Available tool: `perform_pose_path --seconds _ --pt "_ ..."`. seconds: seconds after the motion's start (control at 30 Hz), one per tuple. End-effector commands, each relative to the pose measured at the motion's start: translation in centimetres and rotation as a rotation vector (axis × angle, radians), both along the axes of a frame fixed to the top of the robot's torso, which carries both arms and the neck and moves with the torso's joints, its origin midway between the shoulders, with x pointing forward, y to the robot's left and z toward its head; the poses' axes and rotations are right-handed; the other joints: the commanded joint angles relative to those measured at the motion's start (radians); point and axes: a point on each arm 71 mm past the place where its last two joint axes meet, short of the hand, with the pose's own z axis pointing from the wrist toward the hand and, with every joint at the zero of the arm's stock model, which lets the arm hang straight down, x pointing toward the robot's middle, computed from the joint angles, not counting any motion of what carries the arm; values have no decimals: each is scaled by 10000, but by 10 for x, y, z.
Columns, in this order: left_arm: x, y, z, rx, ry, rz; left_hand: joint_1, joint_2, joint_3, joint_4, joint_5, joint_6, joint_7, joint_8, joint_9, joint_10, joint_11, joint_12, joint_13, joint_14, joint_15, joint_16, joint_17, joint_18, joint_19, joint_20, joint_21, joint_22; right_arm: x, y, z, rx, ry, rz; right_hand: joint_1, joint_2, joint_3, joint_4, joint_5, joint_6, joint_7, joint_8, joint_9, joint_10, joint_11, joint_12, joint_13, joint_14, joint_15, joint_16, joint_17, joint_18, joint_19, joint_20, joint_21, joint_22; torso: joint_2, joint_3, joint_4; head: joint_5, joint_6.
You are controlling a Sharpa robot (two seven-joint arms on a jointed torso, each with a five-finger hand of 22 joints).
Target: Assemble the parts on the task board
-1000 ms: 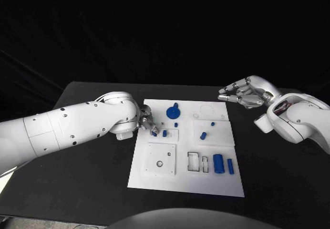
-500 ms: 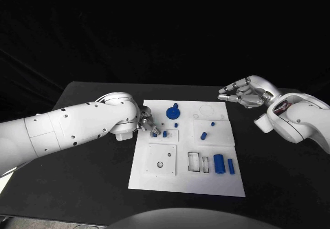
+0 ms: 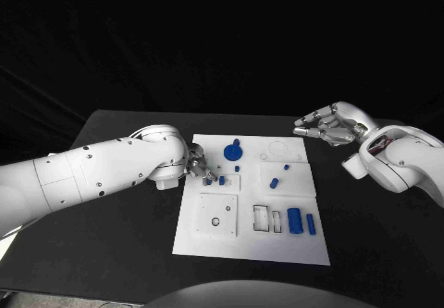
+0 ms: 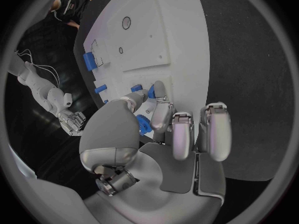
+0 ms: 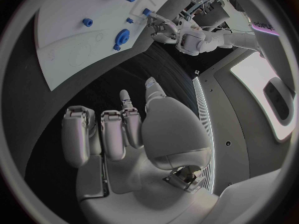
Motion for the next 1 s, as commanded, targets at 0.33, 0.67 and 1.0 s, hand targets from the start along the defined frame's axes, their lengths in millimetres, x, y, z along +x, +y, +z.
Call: perform_pose_path --seconds 0.33,0.67,1.0 --pt "-2 7 -1 482 102 557 296 -51 -1190 478 43 130 -6 -15 -205 89 -18 41 43 1070 -67 30 2633 -160 735 -63 48 1777 0 1 0 18 -6 133 48 38 -65 -9 64 -10 -76 59 12 166 -3 -54 1533 696 -4 -44 937 115 -33 -31 -55 -16 7 -9 -4 -44 16" --pt "-4 13 3 290 -140 688 503 130 -2541 920 20 182 5 51 -349 121 -12 83 107 1070 -62 30 2633 -168 750 -63 70 1818 0 1 0 16 -10 123 48 38 -65 -9 64 -10 -76 59 12 166 -3 -54 1533 696 -4 -44 937 115 -33 -31 -55 -16 -1 -8 9 -60 0" --pt "-2 14 13 -1329 -789 1210 580 314 -3268 937 51 -189 136 -9 -452 -278 76 -520 -506 1070 -34 30 2633 -5 514 -64 -511 1229 0 1 -1 12 2 120 48 38 -65 -9 64 -10 -76 59 12 166 -3 -54 1533 696 -4 -44 937 115 -33 -31 -55 -16 0 -3 4 -57 15"
